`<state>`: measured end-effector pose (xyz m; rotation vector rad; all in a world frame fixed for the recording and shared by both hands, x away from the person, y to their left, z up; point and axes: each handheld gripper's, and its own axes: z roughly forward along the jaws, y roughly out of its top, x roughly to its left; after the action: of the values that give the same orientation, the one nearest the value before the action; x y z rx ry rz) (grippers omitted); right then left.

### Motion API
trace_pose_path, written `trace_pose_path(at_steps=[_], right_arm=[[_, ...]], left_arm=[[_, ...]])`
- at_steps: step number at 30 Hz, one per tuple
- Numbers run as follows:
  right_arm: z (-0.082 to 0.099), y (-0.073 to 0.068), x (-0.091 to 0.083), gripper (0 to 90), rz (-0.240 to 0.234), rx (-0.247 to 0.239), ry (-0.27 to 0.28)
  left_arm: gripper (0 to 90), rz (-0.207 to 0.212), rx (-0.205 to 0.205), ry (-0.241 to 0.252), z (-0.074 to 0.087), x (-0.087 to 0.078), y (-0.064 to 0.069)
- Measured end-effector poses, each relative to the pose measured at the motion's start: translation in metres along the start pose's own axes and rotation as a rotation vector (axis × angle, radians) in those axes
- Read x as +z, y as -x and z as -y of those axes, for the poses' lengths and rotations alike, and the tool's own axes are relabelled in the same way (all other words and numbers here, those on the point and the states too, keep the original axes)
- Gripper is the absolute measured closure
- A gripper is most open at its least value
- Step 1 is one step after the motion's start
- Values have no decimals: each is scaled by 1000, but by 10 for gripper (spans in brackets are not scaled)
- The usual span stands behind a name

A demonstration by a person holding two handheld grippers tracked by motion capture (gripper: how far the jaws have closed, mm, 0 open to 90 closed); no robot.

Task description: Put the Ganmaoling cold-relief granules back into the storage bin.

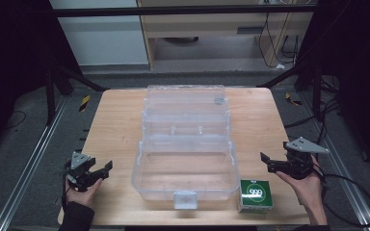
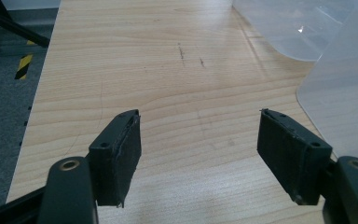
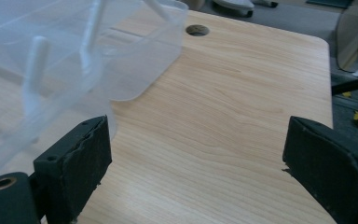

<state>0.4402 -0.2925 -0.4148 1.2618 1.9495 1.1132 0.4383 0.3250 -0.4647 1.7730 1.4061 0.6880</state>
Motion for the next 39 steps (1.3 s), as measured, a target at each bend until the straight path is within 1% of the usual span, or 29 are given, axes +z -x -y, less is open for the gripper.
trace_pose_path(at_steps=[2,3,5,7,8,10,11,13,14,15,16,18,19,20,21,22,23,24,25,26,27,28,29,30,31,32,33,35,39], right_arm=[[-6,-1,-3,76,-18,-24,-6],[-12,-2,-5,74,-30,-43,-13],[-16,-3,-7,71,-36,-53,-18],[-25,-4,-13,66,-52,-93,-36],[-25,-4,-13,66,-52,-93,-36],[-31,-6,-18,63,-65,-112,-47],[-36,-8,-22,58,-80,-126,-62],[-39,-10,-26,52,-91,-153,-79],[-39,-10,-26,52,-91,-153,-79],[-41,-12,-28,49,-99,-180,-97],[-42,-14,-29,45,-110,-191,-112],[-43,-15,-30,43,-114,-199,-120],[-44,-16,-31,42,-122,-213,-131],[-44,-19,-33,38,-137,-238,-155],[-44,-20,-33,38,-143,-248,-164],[-44,-20,-33,38,-143,-248,-164],[-43,-24,-34,35,-163,-283,-198],[-43,-24,-34,35,-163,-283,-198],[-43,-27,-33,35,-183,-313,-223],[-42,-29,-33,34,-193,-328,-240],[-42,-29,-33,34,-193,-328,-240],[-41,-32,-33,33,-215,-353,-273],[-40,-34,-32,32,-225,-361,-288],[-40,-34,-32,32,-225,-361,-288],[-39,-36,-32,32,-238,-383,-304],[-39,-36,-32,32,-238,-383,-304],[-38,-39,-31,32,-256,-396,-317],[-37,-40,-31,32,-263,-401,-321],[-35,-45,-30,31,-286,-426,-356]], left_arm=[[297,-3,-3,0,0,0,0],[297,-3,-3,-2,0,1,0],[297,-4,-2,-5,1,1,0],[296,-7,1,-7,1,1,0],[296,-7,2,-7,1,1,0],[296,-6,0,-8,1,2,0],[295,-6,1,-12,1,2,0],[295,-5,4,-13,1,2,0],[295,-5,5,-14,1,3,0],[296,-4,7,-15,1,3,0],[297,-4,9,-17,1,3,1],[298,-4,14,-18,1,3,1],[298,-3,14,-19,1,3,1],[298,-4,15,-19,1,3,1],[297,-4,16,-21,2,4,1],[297,-4,16,-21,2,4,1],[297,-4,17,-22,2,4,1],[297,-4,17,-22,2,4,1],[296,-3,18,-23,2,4,1],[296,-4,18,-23,2,4,1],[296,-4,19,-23,2,4,1],[295,-3,18,-23,2,4,2],[295,-3,19,-24,2,4,2],[295,-2,18,-24,2,4,2],[295,-1,19,-25,2,4,2],[295,-1,18,-23,2,5,2],[295,-1,20,-25,2,5,2],[294,0,21,-26,2,5,2],[293,1,21,-26,2,5,2]])
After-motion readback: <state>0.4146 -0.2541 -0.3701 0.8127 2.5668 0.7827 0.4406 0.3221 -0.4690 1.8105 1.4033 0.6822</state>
